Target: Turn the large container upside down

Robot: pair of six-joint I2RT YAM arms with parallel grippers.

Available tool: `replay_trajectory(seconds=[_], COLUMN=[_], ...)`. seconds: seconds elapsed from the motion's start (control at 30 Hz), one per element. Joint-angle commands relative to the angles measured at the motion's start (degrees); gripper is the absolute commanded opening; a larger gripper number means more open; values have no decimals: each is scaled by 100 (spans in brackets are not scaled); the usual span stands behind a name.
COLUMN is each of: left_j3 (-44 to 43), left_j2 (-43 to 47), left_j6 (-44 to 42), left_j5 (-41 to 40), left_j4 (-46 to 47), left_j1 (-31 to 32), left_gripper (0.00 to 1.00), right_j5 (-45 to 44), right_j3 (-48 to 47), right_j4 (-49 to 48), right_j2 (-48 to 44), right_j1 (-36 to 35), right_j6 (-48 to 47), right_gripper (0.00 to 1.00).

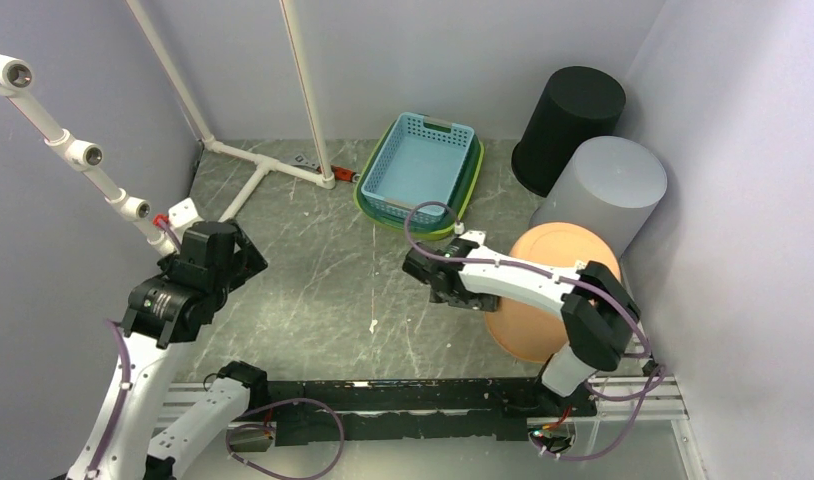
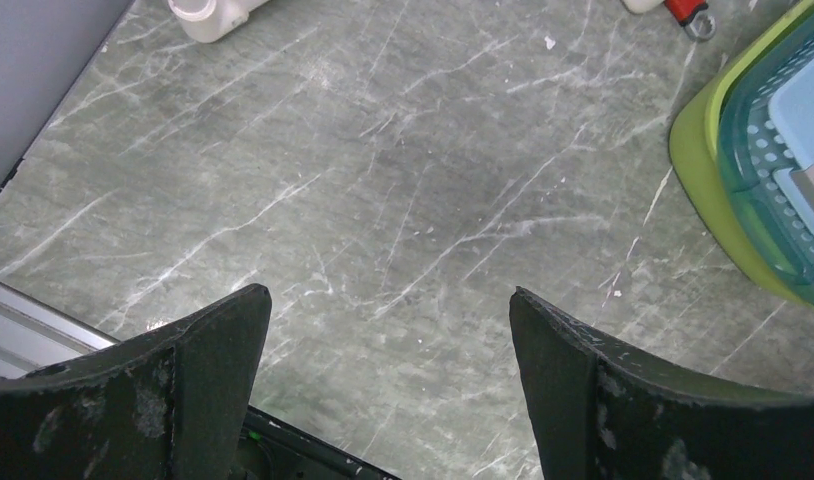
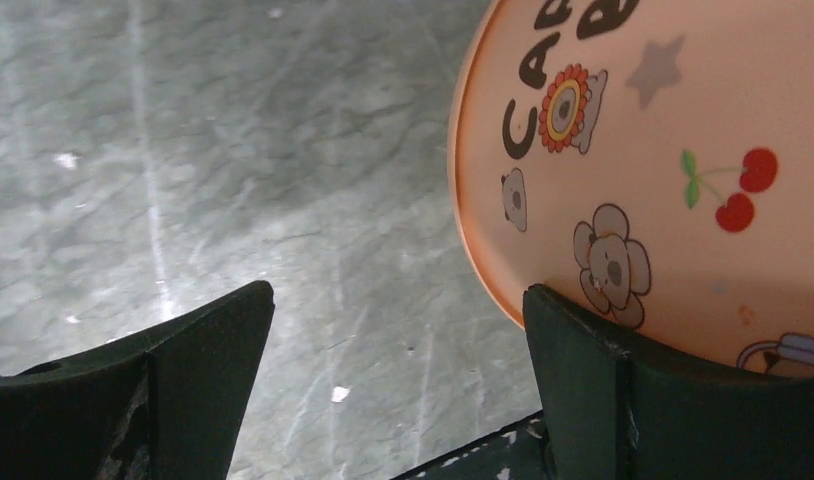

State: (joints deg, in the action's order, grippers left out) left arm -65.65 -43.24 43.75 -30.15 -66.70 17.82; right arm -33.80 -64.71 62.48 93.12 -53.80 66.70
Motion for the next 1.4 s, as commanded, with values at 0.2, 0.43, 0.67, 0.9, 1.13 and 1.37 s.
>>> replay_trajectory(seconds=[0.2,0.43,0.67,0.9,1.13,1.37], left_j3=[1,56,162,222,290,321], left_j2=[-277,-203,-228,-316,-425,-621], left_j6=[-48,-73,-71,-96,-121,-191], left_j5=[286,251,390,641,791,1104], left_j4=[334,300,486,665,738,923], left_j1=[3,9,8,8,3,10], left_gripper=[94,94,94,94,94,92], right_j5=[-264,-331,-270,1074,964,598], right_j3=[818,1506,1853,1905,1947,2251], right_j4=[46,-223,-221,-1543,-924,-389], right_j2=[-786,-1792,-2184,-2499,-2168,-1975], right_j1=[203,354,751,725,661,678], right_j6=[311,135,-388,-1588,-1247,-437], right_gripper=[100,100,100,100,100,100])
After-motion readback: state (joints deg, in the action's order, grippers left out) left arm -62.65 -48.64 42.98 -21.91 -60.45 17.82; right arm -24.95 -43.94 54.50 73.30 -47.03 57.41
